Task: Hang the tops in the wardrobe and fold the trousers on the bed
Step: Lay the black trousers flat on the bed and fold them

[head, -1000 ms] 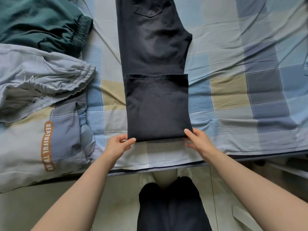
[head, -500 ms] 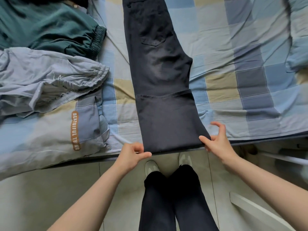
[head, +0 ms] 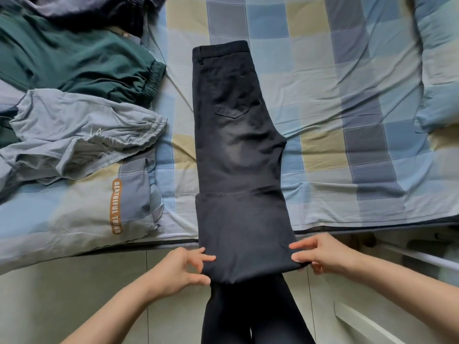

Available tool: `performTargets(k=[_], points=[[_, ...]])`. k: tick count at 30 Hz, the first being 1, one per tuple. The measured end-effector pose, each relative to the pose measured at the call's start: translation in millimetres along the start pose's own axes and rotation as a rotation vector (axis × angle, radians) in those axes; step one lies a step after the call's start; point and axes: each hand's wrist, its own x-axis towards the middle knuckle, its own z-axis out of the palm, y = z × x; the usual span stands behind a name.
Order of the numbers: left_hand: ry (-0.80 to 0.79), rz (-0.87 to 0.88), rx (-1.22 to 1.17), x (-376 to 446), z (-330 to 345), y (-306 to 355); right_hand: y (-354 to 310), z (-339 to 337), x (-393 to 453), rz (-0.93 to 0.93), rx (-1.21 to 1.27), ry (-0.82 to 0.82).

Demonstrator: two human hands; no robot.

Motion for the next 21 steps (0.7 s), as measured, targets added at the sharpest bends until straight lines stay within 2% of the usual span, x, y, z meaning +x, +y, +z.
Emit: performTargets(k=[2,4,7,10,11,13,14,16,18,19,21], points=[[-0.123,-0.053,-0.179,2.2,-26.9,11.7,-16.6,-10.9,-2.2,0.092,0.066,-0.136],[-0.128,-0.051,-0.297,12.3,-65.5,29.3,-51.0,-34.9,2.3,0.119,0.074,-0.226],[0.065,-0.019,-0.442,45.5,-133.4,56.1,-131.0,-78.7,20.2,0.085,0.135,-0.194],[0.312,0.060,-0.605,106.9,-197.9,75.9,-222.9,-123.9,56.1,-0.155,0.373,-0.125],[0.413,0.065,-0.672,127.9,-215.3,78.8,-248.0,-135.8,71.8,-0.256,0.441,-0.056],[0.582,-0.042,-0.753,175.6,-239.2,76.3,-286.2,-155.9,112.8,-0.416,0.534,0.148],[0.623,-0.138,-0.721,194.8,-240.6,71.6,-292.9,-161.2,132.3,-0.443,0.572,0.254],[0.584,-0.360,-0.537,227.9,-220.2,57.4,-283.5,-163.1,168.5,-0.334,0.538,0.366],[0.497,-0.465,-0.434,245.0,-179.9,47.6,-246.9,-150.2,194.0,-0.163,0.296,0.308],[0.517,-0.455,-0.446,248.0,-159.4,41.9,-226.3,-139.5,202.7,-0.103,0.181,0.249],[0.657,-0.412,-0.497,252.7,-126.5,25.1,-190.9,-119.6,215.5,-0.088,0.075,0.180]])
